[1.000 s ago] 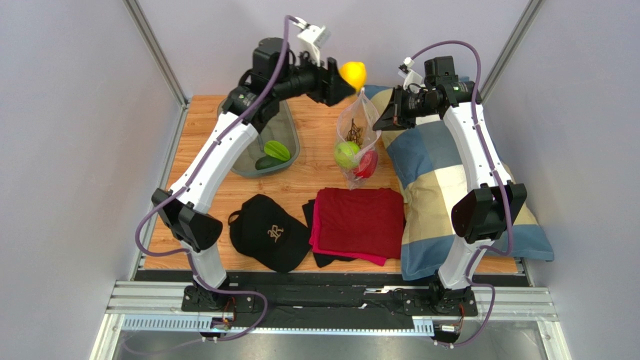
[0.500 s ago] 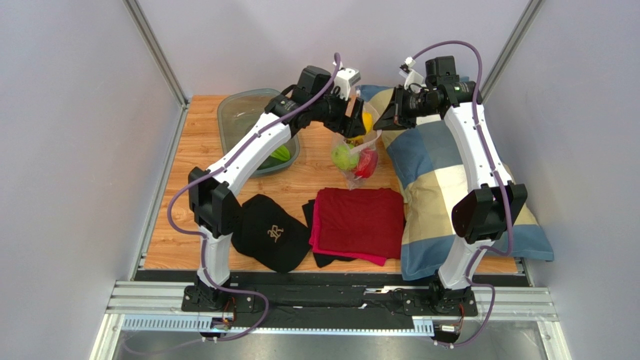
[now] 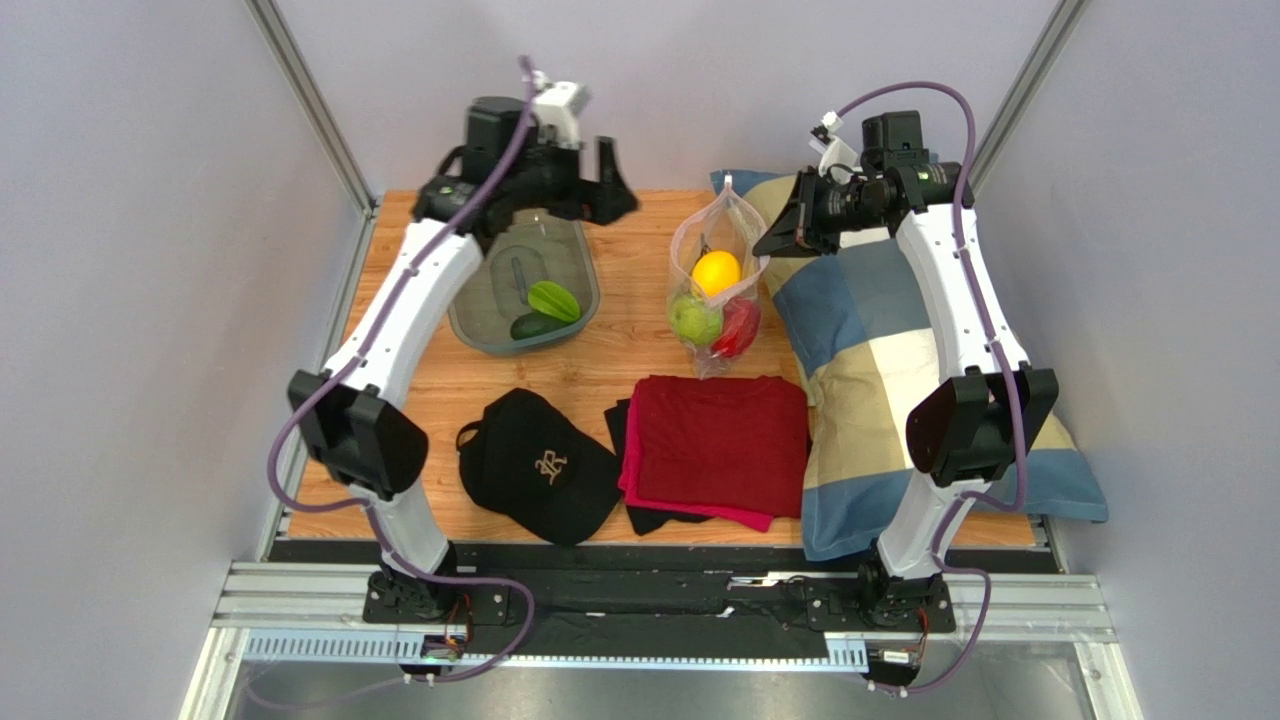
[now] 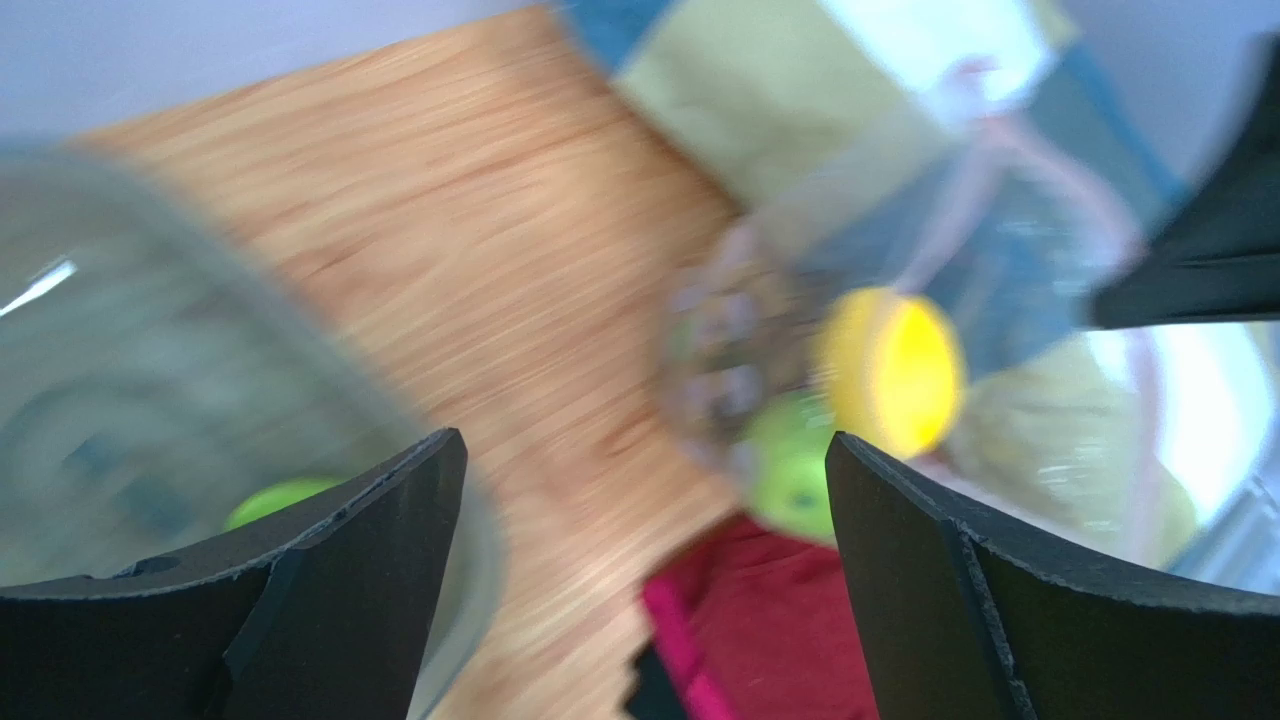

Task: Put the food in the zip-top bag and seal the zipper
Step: Place the fake fruit in the zipper food storage bag, then pick up the fake fruit from the bin.

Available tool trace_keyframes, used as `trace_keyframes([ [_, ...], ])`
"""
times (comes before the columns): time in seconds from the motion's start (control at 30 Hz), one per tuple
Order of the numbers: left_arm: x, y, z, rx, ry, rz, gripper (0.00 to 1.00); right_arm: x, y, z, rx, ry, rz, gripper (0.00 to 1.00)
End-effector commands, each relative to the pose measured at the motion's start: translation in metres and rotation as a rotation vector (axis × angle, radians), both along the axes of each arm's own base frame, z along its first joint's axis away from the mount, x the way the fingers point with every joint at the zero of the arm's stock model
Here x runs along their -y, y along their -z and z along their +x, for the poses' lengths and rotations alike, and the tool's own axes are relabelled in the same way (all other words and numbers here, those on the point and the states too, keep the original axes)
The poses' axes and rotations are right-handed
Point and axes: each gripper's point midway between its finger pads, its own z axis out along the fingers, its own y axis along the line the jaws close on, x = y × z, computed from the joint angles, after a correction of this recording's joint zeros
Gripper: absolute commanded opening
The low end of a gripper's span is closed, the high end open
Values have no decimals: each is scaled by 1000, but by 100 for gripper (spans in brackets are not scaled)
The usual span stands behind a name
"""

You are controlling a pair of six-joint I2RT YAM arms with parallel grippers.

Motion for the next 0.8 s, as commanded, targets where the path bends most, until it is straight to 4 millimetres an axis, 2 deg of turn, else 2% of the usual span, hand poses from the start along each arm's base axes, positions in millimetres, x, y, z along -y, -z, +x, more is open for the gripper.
trace_keyframes([
  [0.0,-71,45,6,-96,-95,47,97,-1,-15,2,60,-9,25,0],
  [0.03,-80,69,0,-135,-78,71,97,-1,-14,2,56,-10,24,0],
  [0.17,-113,126,-13,-157,43,278,99,-1,-11,2,50,-14,23,0],
  [0.33,-131,174,-21,-178,187,424,93,-2,-10,1,49,-16,19,0],
  [0.57,-144,204,-3,-123,298,581,84,0,-9,-1,50,-14,16,0],
  [0.6,-146,215,-1,-142,317,593,83,0,-10,-1,53,-15,15,0],
  [0.77,-144,226,1,-100,468,642,80,0,-11,-1,58,-12,11,0],
])
